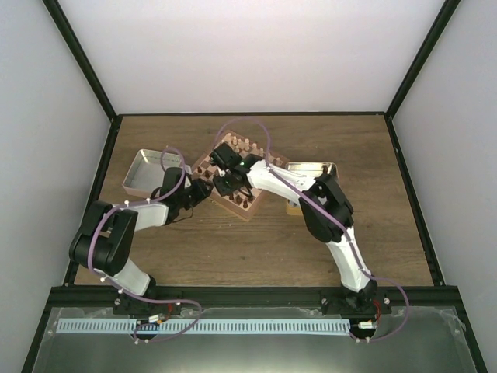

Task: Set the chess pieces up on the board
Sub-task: Place the chess piece on the chessboard.

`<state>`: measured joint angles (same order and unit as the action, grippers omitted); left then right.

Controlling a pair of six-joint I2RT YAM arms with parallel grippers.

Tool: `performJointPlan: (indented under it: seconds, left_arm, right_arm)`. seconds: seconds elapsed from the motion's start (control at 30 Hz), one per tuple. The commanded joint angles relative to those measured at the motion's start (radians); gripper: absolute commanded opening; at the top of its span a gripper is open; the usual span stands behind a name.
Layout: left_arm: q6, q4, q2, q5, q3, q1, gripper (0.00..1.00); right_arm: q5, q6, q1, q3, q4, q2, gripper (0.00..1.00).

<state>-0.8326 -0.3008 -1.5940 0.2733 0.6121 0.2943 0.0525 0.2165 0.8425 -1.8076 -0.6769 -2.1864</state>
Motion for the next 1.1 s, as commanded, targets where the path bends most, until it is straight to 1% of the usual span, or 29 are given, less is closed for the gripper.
performJointPlan:
  seconds: [0.0,0.3,0.43,0.57,0.73,0.9,1.07]
  left_arm:
    - [0.014,0.029,0.031,-0.033,-0.025,-0.006,0.44]
    - [0.019,0.037,0.056,-0.032,-0.031,-0.007,0.45]
    - [0.023,0.049,0.076,-0.045,-0.035,-0.007,0.45]
    - [0.022,0.067,0.116,-0.087,-0.048,-0.009,0.45]
    - [0.020,0.097,0.182,-0.146,-0.074,-0.015,0.45]
    - [0.020,0.112,0.210,-0.158,-0.084,-0.027,0.45]
    - [0.019,0.117,0.217,-0.157,-0.088,-0.035,0.45]
  right_arm:
    - [0.028,0.021,0.009,0.104,0.187,0.092,0.18]
    - [-0.025,0.039,0.008,0.324,0.458,0.214,0.18]
    - [-0.052,0.043,0.009,0.357,0.505,0.224,0.18]
    - [-0.078,0.036,0.009,0.375,0.545,0.224,0.19]
    - [-0.068,0.001,0.009,0.334,0.536,0.191,0.20]
    - [-0.084,-0.067,0.009,0.295,0.514,0.149,0.23]
    - [-0.114,-0.115,0.009,0.288,0.500,0.123,0.22]
